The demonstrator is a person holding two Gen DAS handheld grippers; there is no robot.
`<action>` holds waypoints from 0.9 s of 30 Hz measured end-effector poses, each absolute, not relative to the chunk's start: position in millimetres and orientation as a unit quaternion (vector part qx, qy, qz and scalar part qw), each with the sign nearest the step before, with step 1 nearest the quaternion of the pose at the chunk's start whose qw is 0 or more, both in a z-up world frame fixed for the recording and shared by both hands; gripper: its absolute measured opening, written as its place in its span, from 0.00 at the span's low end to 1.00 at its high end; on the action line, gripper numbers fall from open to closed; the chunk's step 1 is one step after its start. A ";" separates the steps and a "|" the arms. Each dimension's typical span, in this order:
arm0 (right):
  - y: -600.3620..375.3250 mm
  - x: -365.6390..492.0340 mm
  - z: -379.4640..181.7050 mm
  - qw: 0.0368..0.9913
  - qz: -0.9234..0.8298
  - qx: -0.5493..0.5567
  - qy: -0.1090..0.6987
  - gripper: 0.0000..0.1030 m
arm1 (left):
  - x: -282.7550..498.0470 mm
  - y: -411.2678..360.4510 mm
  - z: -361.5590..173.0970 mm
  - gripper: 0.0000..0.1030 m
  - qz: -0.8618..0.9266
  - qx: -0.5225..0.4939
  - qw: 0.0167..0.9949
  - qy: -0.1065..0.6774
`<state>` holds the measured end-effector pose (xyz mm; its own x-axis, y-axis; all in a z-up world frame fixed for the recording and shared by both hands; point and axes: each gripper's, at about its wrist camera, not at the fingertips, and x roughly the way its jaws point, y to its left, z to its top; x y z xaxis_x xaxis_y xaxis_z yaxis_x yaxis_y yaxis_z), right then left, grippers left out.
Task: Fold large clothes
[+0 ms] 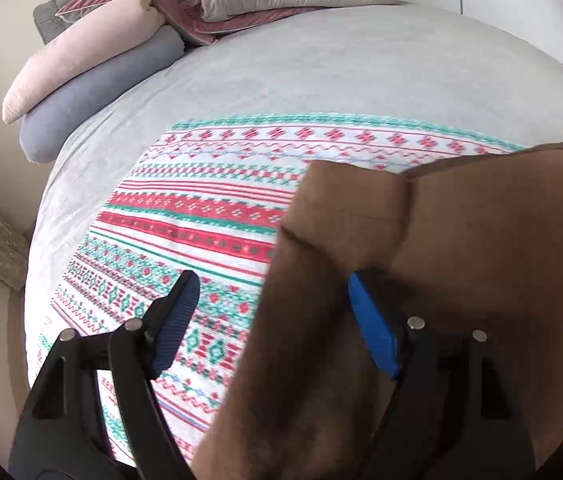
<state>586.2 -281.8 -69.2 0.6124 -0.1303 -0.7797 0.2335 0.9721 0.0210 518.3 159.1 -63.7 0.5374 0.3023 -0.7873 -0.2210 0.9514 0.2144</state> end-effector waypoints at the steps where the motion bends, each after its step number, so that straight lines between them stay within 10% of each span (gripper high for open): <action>1: -297.7 589.2 -69.9 0.889 -0.117 0.077 0.435 0.72 | 520.6 175.7 -63.9 0.76 0.159 0.011 0.870 0.466; 27: -242.0 309.7 13.1 0.909 -0.027 0.094 0.405 0.94 | 244.7 106.5 13.3 0.96 0.073 -0.088 0.854 0.508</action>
